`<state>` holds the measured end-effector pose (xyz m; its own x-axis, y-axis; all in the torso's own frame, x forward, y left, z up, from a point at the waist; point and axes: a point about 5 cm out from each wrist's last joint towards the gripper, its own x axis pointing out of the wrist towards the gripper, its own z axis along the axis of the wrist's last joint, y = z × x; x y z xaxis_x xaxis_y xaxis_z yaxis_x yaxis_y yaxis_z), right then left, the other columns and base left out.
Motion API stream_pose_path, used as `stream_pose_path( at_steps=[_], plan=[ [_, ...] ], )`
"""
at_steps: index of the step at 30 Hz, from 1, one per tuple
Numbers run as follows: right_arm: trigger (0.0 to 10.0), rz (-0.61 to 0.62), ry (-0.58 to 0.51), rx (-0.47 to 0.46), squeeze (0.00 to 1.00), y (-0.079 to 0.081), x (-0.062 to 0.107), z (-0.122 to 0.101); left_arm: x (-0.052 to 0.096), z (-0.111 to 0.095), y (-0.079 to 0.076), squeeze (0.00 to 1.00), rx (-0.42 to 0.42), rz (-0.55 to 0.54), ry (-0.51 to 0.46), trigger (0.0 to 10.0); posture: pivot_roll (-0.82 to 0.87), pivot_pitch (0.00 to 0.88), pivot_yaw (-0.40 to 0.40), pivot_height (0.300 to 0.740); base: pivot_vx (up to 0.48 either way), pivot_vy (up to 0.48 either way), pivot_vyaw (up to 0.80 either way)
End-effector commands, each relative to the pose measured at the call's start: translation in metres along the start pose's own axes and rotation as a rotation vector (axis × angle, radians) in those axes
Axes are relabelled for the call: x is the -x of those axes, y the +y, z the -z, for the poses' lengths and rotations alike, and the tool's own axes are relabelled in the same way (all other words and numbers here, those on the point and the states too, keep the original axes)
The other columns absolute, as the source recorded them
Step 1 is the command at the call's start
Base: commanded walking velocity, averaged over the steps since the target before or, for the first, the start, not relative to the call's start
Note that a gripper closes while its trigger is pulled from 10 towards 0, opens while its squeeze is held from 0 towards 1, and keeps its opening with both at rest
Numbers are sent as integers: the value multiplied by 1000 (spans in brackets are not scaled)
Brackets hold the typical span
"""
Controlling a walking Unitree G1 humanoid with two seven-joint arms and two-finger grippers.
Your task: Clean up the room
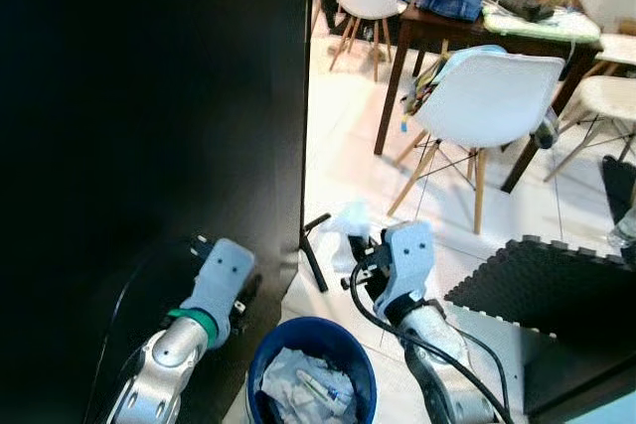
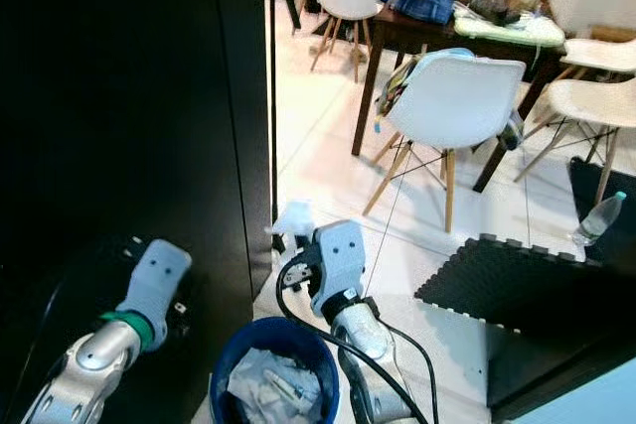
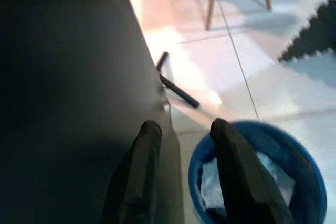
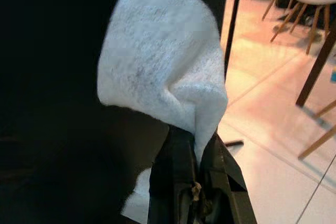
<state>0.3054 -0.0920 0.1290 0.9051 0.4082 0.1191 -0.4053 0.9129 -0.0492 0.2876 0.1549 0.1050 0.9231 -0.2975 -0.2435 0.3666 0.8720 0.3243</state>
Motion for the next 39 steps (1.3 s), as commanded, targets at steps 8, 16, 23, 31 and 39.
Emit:
stream_pose_path(
  at_steps=[8,16,23,31,39],
  plan=[
    [10000,-76,187,-38,0,14,-14,51,55,34,-6,0,0,200,144,10000,40,178,55,733,0,0,0],
    [10000,-81,251,-70,0,20,-17,64,60,22,-13,0,56,186,105,10000,80,224,63,733,0,0,0],
    [10000,-99,357,-34,0,29,-14,83,70,5,-21,0,96,191,68,10000,137,286,74,733,0,0,0],
    [10000,-37,309,19,796,23,-20,77,89,1,-25,0,114,211,86,10000,166,327,92,733,0,0,0],
    [10000,93,261,147,1000,2,-30,64,89,-4,-25,0,129,211,99,10000,164,318,99,733,0,0,0]
  ],
)
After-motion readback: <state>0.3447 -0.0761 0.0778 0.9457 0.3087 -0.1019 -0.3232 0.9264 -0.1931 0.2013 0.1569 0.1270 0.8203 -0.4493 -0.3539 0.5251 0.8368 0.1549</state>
